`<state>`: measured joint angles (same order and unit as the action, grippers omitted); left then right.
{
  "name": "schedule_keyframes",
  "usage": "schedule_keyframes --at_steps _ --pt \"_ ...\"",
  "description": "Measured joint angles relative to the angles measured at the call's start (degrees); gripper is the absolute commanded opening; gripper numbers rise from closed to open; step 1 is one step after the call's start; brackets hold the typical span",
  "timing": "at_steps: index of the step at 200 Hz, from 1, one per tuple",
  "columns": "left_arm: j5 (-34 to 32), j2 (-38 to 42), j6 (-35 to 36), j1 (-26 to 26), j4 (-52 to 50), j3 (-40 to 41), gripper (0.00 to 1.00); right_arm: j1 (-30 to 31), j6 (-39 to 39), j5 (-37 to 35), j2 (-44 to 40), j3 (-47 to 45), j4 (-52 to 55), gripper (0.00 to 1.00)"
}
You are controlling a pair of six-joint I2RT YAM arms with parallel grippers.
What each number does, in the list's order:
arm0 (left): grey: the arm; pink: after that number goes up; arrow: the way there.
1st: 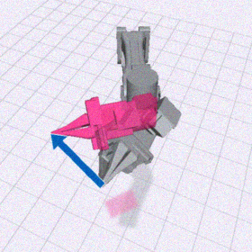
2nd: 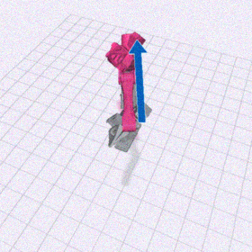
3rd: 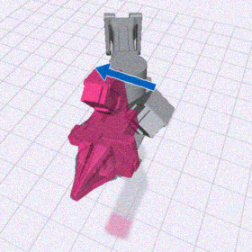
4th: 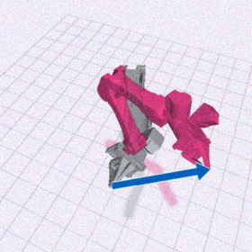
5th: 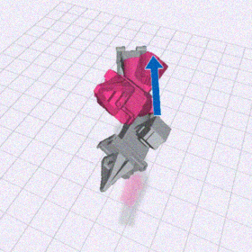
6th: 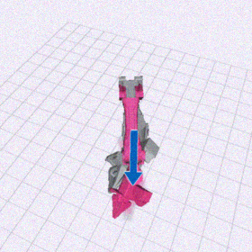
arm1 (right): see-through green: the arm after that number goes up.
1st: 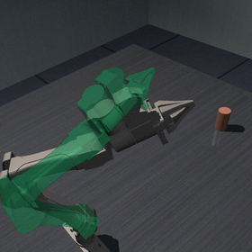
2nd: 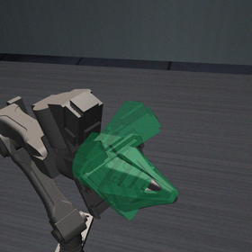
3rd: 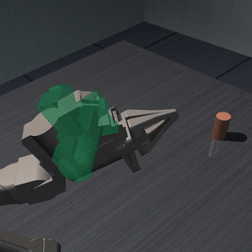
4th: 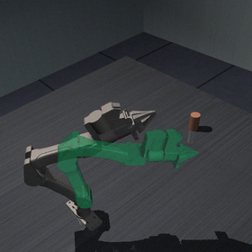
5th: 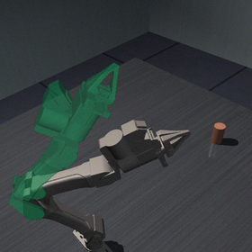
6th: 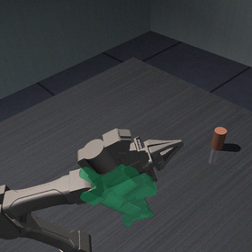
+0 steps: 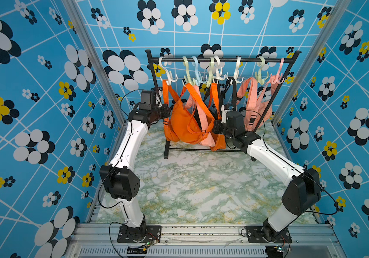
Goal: Take the bag off the hook
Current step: Pick up the bag from the hook.
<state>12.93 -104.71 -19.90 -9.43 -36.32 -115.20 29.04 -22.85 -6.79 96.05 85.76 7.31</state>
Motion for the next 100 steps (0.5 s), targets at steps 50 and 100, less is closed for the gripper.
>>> schedule_keyframes --at_steps 50,100 --pt "6.38 2.82 -1.79 -0.5 -2.23 -2.73 0.0 -0.22 1.18 2.47 0.0 0.02 2.16 0.47" --pt "10.73 14.73 -4.0 -3.85 -1.92 3.45 0.0 3.04 4.68 6.78 -1.16 3.04 6.29 0.71"
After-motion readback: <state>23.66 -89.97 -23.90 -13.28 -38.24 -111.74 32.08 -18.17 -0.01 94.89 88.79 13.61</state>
